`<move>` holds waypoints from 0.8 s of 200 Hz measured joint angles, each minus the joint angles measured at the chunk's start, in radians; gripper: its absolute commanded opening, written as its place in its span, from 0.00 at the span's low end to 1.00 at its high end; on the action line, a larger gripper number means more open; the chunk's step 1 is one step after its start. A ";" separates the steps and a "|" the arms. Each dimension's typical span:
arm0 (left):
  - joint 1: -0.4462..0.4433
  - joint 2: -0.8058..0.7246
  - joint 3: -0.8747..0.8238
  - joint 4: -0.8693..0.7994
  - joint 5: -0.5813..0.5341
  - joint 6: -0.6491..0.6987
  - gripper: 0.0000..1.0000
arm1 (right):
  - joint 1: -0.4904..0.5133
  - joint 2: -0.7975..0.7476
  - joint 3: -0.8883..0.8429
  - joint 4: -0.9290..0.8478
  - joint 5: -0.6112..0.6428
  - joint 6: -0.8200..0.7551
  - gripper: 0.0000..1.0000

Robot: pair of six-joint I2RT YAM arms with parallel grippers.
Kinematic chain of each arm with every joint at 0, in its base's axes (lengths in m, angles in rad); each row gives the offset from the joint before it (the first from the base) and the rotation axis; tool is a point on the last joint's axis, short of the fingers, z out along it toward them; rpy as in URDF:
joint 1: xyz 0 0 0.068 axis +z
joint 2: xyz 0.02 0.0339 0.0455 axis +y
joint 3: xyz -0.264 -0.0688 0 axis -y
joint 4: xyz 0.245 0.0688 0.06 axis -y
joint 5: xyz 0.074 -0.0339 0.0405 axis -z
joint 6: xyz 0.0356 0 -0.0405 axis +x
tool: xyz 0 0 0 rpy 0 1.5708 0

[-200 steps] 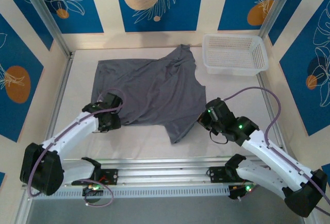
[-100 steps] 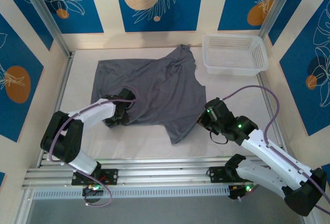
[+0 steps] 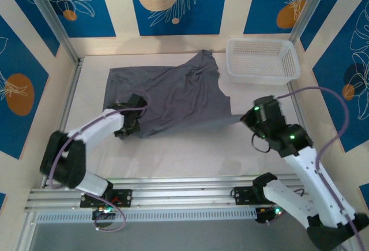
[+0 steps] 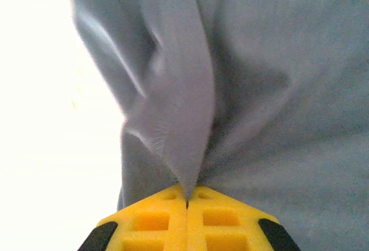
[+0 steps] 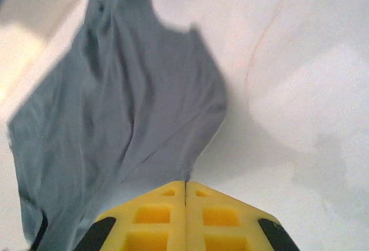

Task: Fold the inside-out t-shirt
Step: Flatten out the T-shirt at the center of the table.

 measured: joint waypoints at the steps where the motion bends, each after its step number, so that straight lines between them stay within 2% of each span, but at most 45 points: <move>1: 0.005 -0.011 0.003 0.000 0.005 0.006 0.00 | -0.008 -0.001 0.004 -0.001 0.000 -0.004 0.00; 24: 0.134 -0.196 0.079 0.003 0.090 0.074 0.00 | -0.240 -0.020 0.127 -0.023 0.010 -0.102 0.00; 46: 0.246 -0.240 0.161 0.016 0.132 0.151 0.00 | -0.349 -0.028 0.168 -0.026 -0.024 -0.164 0.00; 71: 0.268 -0.118 0.230 0.056 0.168 0.218 0.00 | -0.372 -0.025 0.140 -0.026 -0.100 -0.183 0.00; 105: 0.268 0.098 0.186 0.162 0.211 0.221 0.00 | -0.372 -0.024 0.078 -0.029 -0.188 -0.183 0.00; 139: 0.269 0.201 0.192 0.236 0.217 0.205 0.27 | -0.372 -0.019 0.036 -0.026 -0.242 -0.183 0.00; 160: 0.269 0.206 0.222 0.245 0.218 0.195 0.34 | -0.372 -0.020 0.022 -0.025 -0.264 -0.183 0.00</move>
